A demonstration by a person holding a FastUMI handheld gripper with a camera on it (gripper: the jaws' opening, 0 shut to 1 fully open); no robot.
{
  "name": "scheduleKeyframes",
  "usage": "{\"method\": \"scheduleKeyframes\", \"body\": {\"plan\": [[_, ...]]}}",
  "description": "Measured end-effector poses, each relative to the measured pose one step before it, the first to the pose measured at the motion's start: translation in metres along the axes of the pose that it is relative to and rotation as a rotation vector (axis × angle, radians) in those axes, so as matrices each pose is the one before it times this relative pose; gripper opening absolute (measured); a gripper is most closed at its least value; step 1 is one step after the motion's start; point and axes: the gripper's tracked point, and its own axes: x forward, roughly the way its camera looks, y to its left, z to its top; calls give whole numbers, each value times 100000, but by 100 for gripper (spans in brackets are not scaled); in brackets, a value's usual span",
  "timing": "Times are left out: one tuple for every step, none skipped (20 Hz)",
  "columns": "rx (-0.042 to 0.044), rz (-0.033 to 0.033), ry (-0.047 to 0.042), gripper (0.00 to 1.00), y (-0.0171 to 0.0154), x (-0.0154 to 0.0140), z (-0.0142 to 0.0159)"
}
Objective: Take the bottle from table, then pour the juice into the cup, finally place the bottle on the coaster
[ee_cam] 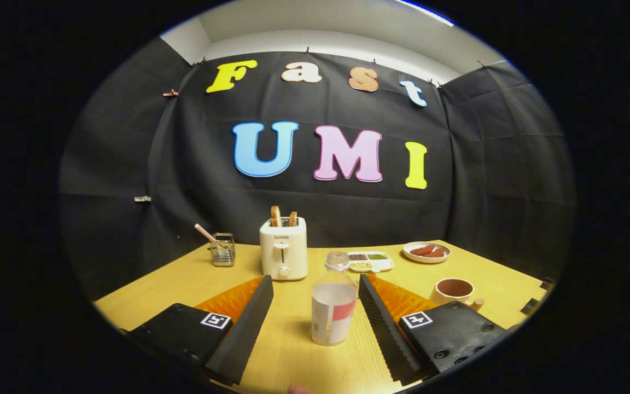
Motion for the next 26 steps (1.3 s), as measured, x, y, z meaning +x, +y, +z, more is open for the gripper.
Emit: {"method": "scheduleKeyframes", "body": {"plan": [[-176,-190,1249,97,-134,576,-1106],[-395,410,1369,97,-107,599,-1059],[-232,738,903,97,16,541,-840],[-426,759,651,97,99,499,-777],[-922,371,756,97,-34,438,-771],[-543,-226,483,97,-126,485,-585],[188,-66,-376,97,-175,444,-334],[215,-155,-180,97,-13,491,-293],[223,1,-175,97,-97,527,-274],[298,-405,-147,97,-120,458,-245],[713,-562,-194,97,-146,477,-185],[1037,-449,-184,97,-35,305,-169],[1636,966,-702,97,291,175,-14],[576,106,-1677,97,59,137,183],[1162,1720,-800,90,232,-687,227],[296,-440,-526,83,-121,674,-264],[26,-408,444,76,-217,-215,43],[-356,-129,549,76,-109,-155,200],[-490,-84,-600,76,-81,-225,824],[-381,-684,-1068,76,-277,-323,1239],[512,-833,-890,76,-265,-256,1327],[1052,-828,-358,76,-204,-192,1127],[1294,-723,865,76,-196,-81,968],[663,-518,1773,75,-81,-67,519],[-19,767,2094,75,106,-285,493],[-613,1757,1852,76,372,-507,492]]}}
